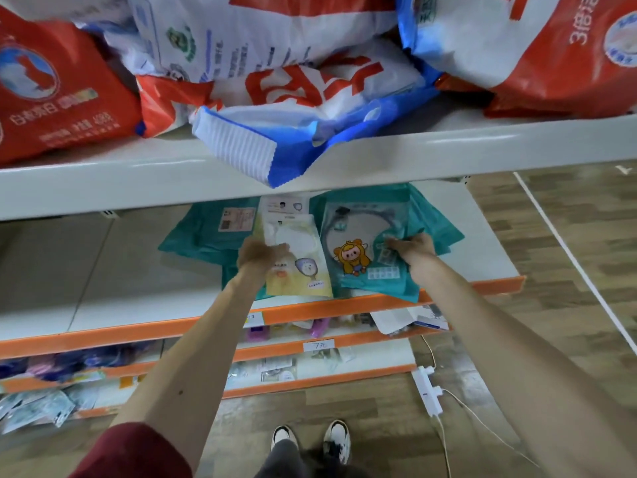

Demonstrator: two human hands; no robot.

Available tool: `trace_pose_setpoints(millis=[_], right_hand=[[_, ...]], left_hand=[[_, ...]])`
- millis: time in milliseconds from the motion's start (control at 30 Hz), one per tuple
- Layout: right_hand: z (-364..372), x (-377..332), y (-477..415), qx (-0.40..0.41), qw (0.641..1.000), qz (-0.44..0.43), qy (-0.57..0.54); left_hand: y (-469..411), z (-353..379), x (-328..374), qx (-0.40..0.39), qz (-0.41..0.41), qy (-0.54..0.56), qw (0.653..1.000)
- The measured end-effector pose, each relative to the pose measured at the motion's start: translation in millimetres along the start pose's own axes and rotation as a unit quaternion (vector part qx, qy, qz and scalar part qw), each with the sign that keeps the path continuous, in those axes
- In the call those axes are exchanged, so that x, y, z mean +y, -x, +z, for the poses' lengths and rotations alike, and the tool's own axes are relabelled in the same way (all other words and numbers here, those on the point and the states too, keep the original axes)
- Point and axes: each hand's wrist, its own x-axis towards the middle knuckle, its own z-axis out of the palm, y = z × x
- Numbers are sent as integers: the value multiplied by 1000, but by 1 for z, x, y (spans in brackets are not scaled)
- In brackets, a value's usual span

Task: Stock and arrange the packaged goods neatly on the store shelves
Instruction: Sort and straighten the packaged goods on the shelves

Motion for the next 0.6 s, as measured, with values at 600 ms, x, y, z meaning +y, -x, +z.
trace_pose_setpoints(millis=[600], right_hand=[[58,-81,65,-46,975,-218,-3]], left_hand=[[32,-118,-9,92,-12,226,970]])
